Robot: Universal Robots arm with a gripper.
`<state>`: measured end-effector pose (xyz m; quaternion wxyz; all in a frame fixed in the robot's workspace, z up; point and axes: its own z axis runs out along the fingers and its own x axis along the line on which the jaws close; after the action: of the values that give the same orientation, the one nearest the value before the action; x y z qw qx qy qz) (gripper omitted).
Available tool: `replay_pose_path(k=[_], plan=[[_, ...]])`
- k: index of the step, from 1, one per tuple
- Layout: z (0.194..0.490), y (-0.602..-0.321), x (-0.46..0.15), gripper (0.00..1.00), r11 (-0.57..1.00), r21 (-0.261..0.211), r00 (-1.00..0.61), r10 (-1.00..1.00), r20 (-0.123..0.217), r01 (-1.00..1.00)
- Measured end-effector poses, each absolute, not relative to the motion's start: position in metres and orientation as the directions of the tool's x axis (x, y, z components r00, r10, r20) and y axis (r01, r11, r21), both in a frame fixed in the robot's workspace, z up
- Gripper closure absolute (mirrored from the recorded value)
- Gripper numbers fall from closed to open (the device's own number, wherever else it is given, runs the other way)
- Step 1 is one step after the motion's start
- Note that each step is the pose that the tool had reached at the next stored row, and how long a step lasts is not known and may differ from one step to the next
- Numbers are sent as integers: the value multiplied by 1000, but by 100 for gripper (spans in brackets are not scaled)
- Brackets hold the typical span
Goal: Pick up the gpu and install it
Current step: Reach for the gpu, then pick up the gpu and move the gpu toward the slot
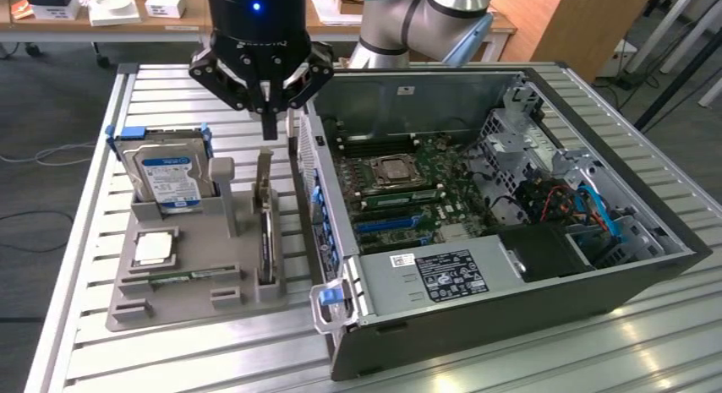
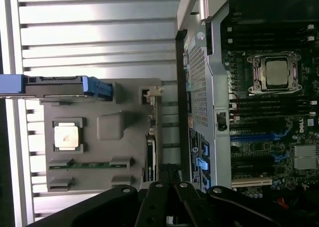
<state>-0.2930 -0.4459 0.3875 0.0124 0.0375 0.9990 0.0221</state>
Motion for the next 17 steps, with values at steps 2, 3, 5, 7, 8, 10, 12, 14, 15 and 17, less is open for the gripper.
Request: replay_pose_path(k=[2,3,5,7,8,10,12,14,15,17], plan=[[387,-447,-293,89,996,45,-997,75,-23,74],[387,-447,-293,89,996,45,-997,75,-23,74],[387,-449,-293,89,996,45,-997,75,-23,74],[387,-451,-294,89,996,45,-997,75,-23,74],[387,-451,-294,89,996,45,-997,75,-23,74],[387,-452,-294,89,996,45,-997,75,-23,74],[387,-452,-294,89,996,45,-997,75,-23,74],[387,-452,-294,89,996,45,-997,75,-23,74],[387,-452,-294,89,996,45,-997,75,-23,74],[387,-452,-294,89,996,45,-997,75,-23,74]])
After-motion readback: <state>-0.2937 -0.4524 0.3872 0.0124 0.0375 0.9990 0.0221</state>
